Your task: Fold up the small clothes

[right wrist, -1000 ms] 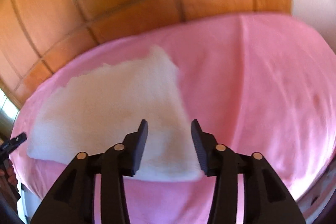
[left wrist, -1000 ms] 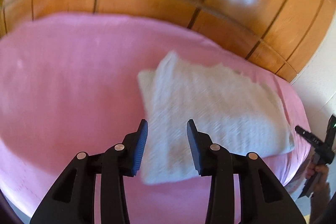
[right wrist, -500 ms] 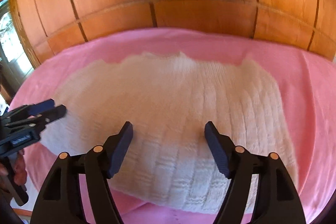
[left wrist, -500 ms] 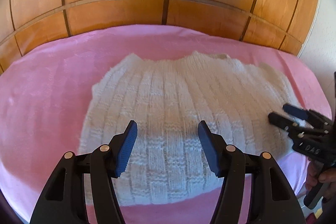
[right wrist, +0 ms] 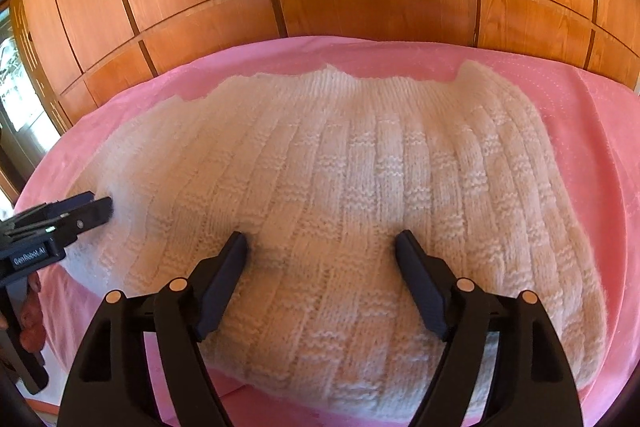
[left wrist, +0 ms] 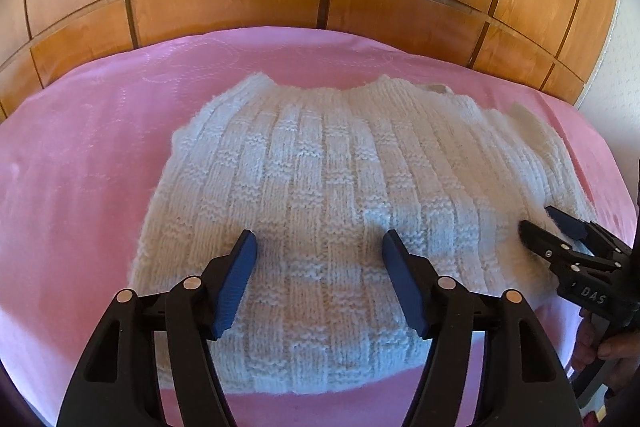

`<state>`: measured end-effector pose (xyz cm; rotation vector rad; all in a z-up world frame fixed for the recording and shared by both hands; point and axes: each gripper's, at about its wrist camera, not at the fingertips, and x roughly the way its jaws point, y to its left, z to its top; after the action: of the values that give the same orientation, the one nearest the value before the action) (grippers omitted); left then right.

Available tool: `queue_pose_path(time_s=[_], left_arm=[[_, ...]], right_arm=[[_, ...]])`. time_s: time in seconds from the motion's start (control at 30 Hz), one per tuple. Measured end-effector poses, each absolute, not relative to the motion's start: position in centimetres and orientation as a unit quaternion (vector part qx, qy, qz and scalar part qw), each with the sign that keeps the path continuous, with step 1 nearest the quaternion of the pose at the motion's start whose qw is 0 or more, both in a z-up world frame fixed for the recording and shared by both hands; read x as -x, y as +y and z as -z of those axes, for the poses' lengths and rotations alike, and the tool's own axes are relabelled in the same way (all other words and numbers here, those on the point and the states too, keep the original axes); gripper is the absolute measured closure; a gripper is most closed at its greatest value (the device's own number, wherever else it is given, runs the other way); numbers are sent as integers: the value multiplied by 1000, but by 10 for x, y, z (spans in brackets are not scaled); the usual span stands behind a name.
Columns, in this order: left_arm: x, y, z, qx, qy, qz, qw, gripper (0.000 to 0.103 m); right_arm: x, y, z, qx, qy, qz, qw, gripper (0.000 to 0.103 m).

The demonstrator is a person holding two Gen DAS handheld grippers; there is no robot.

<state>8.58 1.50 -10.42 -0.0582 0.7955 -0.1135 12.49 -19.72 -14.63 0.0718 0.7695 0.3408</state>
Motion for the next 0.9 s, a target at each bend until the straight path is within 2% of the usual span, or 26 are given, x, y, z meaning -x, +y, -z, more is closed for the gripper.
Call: queue_pose_path(time_s=[0.2, 0.33, 0.43, 0.7, 0.8, 0.9], left_arm=[[-85, 14, 105, 25, 388, 47, 920, 31], [-85, 14, 106, 26, 391, 36, 919, 24], [-84, 15, 106, 24, 392, 26, 919, 18], [-80, 22, 96, 14, 387, 19, 922, 18], [-80, 46, 92, 58, 381, 6, 923, 18], [-89, 72, 94, 106, 394, 7, 913, 25]], right_arm=[[-127, -209, 139, -67, 384, -186, 902, 20], [-122, -231, 128, -113, 381, -187, 898, 15], [-116, -252, 121, -142, 374, -176, 899, 14], [-111, -311, 120, -197, 367, -104, 903, 12], [-110, -315, 119, -216, 360, -105, 902, 12], [-112, -309, 118, -208, 359, -109, 903, 12]])
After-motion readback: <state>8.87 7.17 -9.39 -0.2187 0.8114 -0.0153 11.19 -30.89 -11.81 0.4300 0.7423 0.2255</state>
